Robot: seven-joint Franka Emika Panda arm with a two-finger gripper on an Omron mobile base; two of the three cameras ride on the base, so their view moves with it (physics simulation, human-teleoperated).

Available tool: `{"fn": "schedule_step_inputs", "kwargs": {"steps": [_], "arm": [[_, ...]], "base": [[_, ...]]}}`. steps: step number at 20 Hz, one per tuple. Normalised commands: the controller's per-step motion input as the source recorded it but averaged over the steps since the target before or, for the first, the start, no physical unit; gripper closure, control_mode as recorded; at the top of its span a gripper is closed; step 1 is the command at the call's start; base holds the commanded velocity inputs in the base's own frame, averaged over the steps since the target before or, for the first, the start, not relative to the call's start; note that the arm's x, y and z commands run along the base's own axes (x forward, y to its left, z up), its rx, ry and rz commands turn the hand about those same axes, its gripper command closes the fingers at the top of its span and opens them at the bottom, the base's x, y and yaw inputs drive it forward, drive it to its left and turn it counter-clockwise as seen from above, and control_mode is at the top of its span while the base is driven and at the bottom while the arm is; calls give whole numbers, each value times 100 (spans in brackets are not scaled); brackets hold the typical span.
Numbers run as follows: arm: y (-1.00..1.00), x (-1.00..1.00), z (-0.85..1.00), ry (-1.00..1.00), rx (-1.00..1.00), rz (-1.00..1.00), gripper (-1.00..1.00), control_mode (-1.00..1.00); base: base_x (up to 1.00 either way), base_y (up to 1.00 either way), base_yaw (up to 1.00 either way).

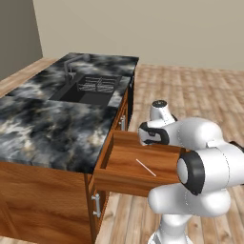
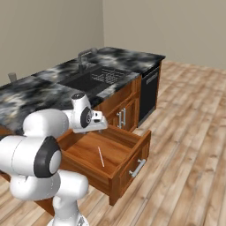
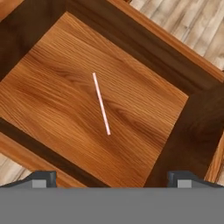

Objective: Take a straw from the drawer in front and place it inside the glass cup on the dining counter.

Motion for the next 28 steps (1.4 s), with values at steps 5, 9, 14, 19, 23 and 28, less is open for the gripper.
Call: {"fn": "schedule_step_inputs", "kwargs": {"steps": [5,9,14,19,23,28], "arm": [[11,38,-7,0,0,0,-100,-100],[2,31,-16,1,0,0,-100,-100],[4,5,-25,4,0,0,-100,-100],[9,0,-30,3,1,0,-100,-100],[6,8,-25,3,2,0,-100,-100],[0,11,-26,4,2,0,-100,-100]], "base": [[0,0,0],[0,0,0],[0,0,0],[0,0,0],[0,0,0],[0,0,0]]}}
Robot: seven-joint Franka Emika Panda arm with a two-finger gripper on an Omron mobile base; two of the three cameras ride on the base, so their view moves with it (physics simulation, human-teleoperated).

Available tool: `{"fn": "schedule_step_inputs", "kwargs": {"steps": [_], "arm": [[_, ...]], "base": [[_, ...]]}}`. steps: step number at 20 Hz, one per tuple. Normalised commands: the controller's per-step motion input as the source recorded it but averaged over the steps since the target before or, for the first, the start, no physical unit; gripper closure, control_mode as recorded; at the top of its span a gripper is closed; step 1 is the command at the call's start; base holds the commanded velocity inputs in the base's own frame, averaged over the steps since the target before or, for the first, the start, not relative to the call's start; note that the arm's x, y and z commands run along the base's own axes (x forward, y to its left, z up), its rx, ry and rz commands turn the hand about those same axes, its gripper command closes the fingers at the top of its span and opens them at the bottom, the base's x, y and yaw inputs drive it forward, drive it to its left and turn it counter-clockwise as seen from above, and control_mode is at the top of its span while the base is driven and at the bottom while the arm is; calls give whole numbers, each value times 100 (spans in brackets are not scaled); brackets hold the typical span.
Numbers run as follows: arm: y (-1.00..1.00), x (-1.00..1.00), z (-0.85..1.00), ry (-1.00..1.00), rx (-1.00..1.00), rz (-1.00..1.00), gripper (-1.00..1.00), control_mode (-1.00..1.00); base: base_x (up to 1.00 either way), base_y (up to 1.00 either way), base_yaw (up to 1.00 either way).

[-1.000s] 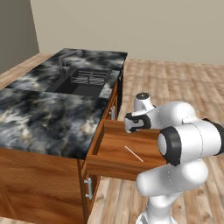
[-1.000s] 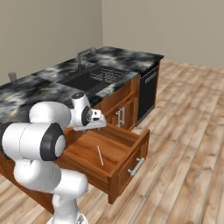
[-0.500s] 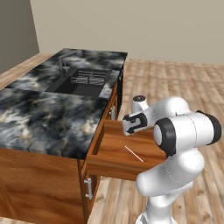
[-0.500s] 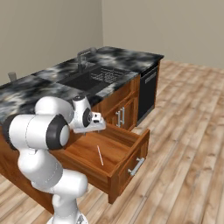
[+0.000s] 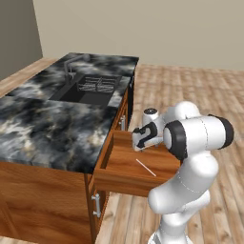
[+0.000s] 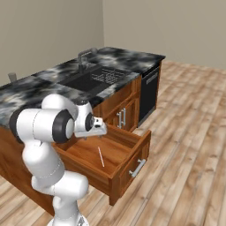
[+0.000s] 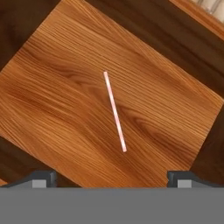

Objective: Take a straw from the drawer in front and place it inside the glass cup on the dining counter.

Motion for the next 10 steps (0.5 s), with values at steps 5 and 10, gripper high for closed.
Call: {"fn": "schedule_step_inputs", "kwargs": {"steps": [5,10], "arm": [[0,11,-29,1,0,0,-100,-100],[0,16,-30,0,0,0,-100,-100]], "base": [[0,0,0],[0,0,0]]}}
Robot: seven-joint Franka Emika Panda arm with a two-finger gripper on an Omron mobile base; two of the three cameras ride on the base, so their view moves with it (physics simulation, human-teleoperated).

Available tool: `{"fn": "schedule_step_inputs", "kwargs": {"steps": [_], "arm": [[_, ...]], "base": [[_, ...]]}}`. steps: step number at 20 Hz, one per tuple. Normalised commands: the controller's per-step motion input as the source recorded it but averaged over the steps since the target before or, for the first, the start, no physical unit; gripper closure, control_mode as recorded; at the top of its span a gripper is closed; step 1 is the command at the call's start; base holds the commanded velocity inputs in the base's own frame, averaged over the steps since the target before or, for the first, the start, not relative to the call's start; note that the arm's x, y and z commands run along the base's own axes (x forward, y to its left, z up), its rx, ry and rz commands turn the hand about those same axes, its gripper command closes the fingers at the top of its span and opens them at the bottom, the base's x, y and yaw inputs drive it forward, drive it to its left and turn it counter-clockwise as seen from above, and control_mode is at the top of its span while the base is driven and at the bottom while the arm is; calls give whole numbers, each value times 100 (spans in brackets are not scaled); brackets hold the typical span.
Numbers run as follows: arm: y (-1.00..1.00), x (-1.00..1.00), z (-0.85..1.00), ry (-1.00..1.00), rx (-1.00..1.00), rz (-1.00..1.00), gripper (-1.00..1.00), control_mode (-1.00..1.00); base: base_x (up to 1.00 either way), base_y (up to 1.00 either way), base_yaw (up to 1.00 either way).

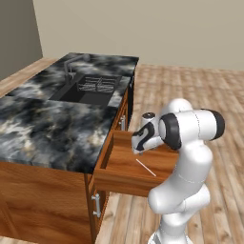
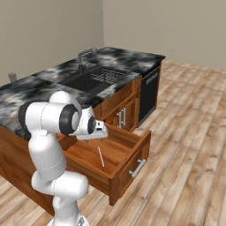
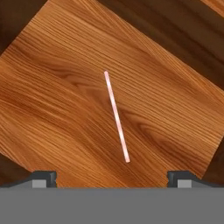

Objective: Take a straw from the drawer in front and place it inside the glass cup on the dining counter.

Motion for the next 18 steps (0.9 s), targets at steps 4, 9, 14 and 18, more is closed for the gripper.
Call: {"fn": "schedule_step_inputs", "kwargs": {"steps": [4,9,14,18], "arm": [[0,24,-32,0,0,0,-100,-100],[0,30,-31,0,1,0,-100,-100],[0,31,-34,1,1,0,-100,-100],[0,32,-36,1,0,0,-100,-100]], "base": [[0,0,0],[0,0,0],[0,0,0],[0,0,0]]}}
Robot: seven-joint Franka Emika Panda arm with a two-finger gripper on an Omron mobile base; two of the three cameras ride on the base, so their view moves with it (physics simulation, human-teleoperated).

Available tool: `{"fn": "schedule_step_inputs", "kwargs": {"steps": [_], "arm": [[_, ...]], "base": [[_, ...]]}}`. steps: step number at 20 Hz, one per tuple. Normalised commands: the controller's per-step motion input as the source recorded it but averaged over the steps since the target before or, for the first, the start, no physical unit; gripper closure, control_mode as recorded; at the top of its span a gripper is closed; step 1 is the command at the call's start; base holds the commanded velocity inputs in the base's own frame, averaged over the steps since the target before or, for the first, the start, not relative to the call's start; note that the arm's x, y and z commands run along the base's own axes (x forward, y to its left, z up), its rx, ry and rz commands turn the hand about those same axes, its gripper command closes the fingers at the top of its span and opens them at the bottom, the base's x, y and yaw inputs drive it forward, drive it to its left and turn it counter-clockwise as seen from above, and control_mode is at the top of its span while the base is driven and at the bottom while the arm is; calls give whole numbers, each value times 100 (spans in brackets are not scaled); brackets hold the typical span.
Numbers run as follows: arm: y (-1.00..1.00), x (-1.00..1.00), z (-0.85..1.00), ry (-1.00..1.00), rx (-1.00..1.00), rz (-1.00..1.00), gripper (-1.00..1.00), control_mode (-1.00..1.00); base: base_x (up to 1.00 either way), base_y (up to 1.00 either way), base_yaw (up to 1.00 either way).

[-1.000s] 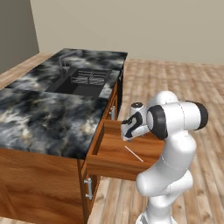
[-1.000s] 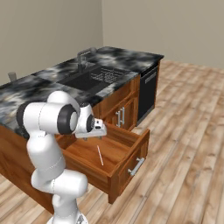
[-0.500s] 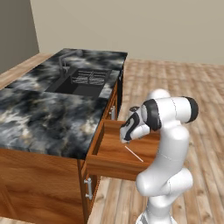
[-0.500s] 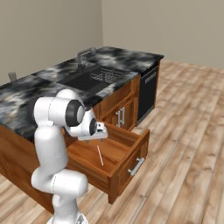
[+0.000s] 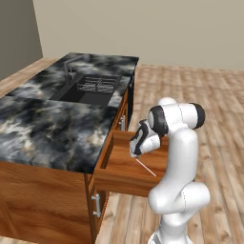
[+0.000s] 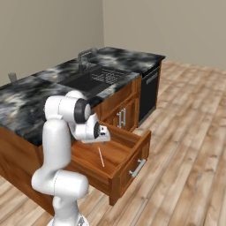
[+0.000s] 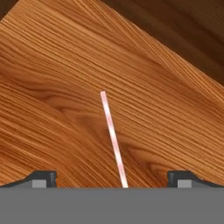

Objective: Take a straw from the drawer in front and place it inside the glass cup on the dining counter.

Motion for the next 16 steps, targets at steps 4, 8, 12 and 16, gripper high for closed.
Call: {"fn": "schedule_step_inputs", "kwargs": {"steps": [4,8,12,16], "arm": [[0,24,-34,1,0,0,-100,-100],[0,22,-31,1,0,0,-100,-100],[0,15,-31,2,0,0,-100,-100],[0,3,-32,3,1,0,-100,-100]], "base": [[0,0,0],[0,0,0],[0,0,0],[0,0,0]]}}
